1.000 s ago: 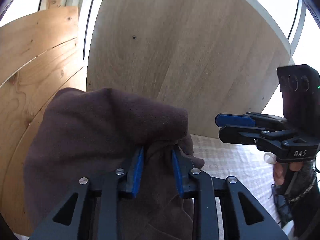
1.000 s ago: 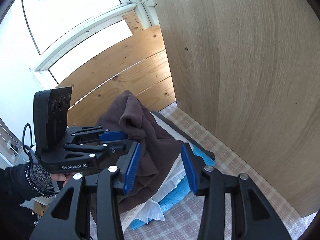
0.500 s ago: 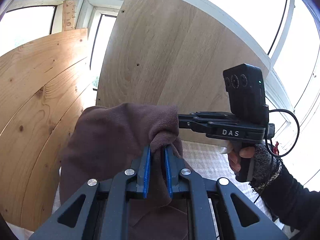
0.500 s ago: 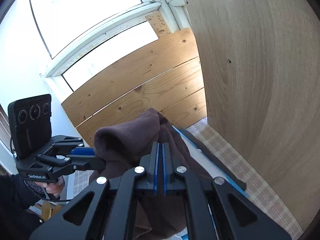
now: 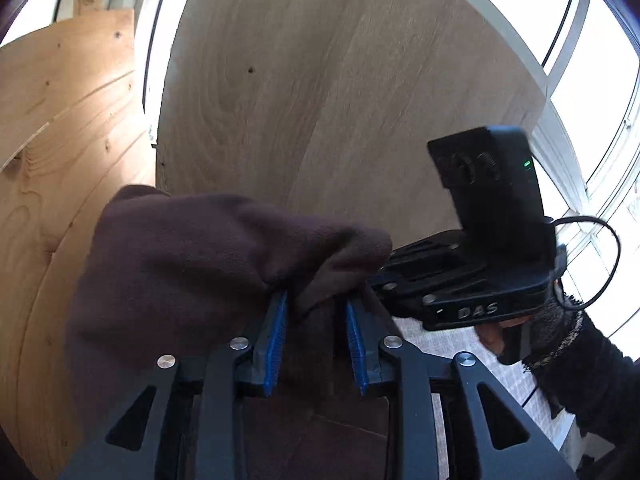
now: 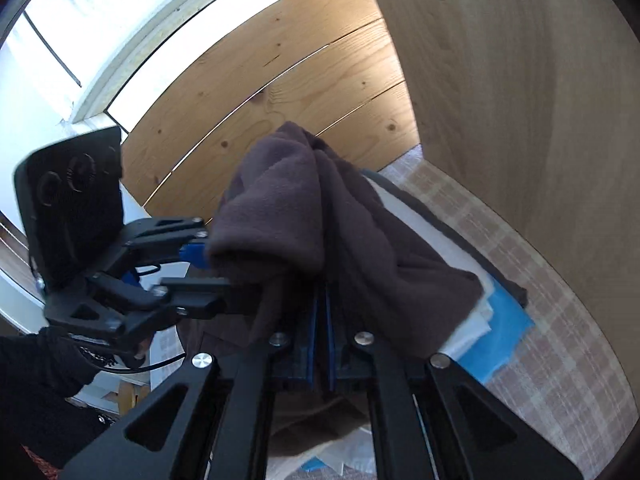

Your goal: Fold clothes

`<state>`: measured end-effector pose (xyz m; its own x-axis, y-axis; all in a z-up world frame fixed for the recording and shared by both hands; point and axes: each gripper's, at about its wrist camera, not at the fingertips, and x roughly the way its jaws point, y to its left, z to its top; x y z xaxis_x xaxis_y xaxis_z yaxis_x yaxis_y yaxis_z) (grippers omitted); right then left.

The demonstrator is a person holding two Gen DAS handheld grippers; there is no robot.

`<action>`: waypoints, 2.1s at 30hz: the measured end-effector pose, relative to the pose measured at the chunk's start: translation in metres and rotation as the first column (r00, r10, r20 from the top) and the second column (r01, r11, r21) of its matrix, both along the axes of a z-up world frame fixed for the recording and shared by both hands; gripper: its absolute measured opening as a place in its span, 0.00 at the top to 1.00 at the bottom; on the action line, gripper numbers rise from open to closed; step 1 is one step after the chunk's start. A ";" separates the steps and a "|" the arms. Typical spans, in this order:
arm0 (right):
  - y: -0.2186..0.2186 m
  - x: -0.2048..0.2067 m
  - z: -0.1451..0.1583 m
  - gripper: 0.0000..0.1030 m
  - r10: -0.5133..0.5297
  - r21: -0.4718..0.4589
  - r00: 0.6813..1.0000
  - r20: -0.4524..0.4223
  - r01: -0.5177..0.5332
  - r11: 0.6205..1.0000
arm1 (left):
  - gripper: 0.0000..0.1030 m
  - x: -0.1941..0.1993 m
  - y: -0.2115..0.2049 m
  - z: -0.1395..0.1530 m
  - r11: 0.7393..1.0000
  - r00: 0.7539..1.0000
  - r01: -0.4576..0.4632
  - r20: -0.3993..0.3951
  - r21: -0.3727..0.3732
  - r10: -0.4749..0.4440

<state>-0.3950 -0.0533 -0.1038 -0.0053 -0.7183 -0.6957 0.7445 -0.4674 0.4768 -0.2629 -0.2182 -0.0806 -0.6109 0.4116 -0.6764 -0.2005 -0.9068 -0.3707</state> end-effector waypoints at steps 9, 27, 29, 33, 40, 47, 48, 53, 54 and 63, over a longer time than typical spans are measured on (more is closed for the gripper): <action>0.007 0.011 0.074 0.69 -0.108 -0.156 0.989 -0.106 0.090 0.984 | 0.51 0.043 0.006 0.038 0.999 0.998 0.042 -0.041 0.006 -0.042; -0.017 -0.010 0.003 0.92 -0.100 -0.003 0.993 -0.059 0.100 0.995 | 0.68 -0.043 -0.077 0.014 0.997 0.995 -0.079 -0.065 0.004 0.079; -0.017 0.000 0.010 0.89 -0.088 -0.005 0.992 -0.090 0.088 0.996 | 0.60 -0.036 -0.073 0.033 0.999 0.989 -0.038 -0.141 0.025 0.041; -0.027 -0.001 -0.007 0.92 -0.071 0.106 0.987 -0.143 0.086 0.991 | 0.55 -0.082 -0.066 -0.007 0.990 0.998 -0.066 0.016 -0.127 0.068; -0.025 -0.020 -0.015 1.00 -0.062 0.138 0.988 -0.144 0.082 0.987 | 0.54 -0.108 -0.078 -0.037 0.955 0.977 -0.175 0.075 -0.239 0.198; -0.006 0.017 0.045 0.52 -0.127 0.017 0.978 -0.166 0.131 0.991 | 0.54 0.022 -0.049 0.047 0.969 0.989 -0.090 -0.138 -0.228 0.059; -0.011 0.022 0.047 0.52 -0.113 0.029 0.977 -0.180 0.120 0.992 | 0.54 0.045 -0.041 0.048 0.975 0.988 -0.060 -0.151 -0.216 0.027; -0.043 0.016 0.027 0.52 -0.071 0.186 0.969 -0.237 0.117 0.975 | 0.54 0.102 0.006 -0.004 0.992 0.987 0.103 -0.113 -0.075 -0.112; -0.047 0.009 0.016 0.53 -0.071 0.231 0.966 -0.250 0.131 0.964 | 0.54 0.102 0.014 -0.020 0.990 0.988 0.111 -0.097 -0.090 -0.120; -0.055 -0.020 -0.010 0.55 -0.039 0.337 0.963 -0.265 0.131 0.932 | 0.54 0.108 0.040 -0.062 0.968 0.980 0.181 -0.051 -0.176 -0.193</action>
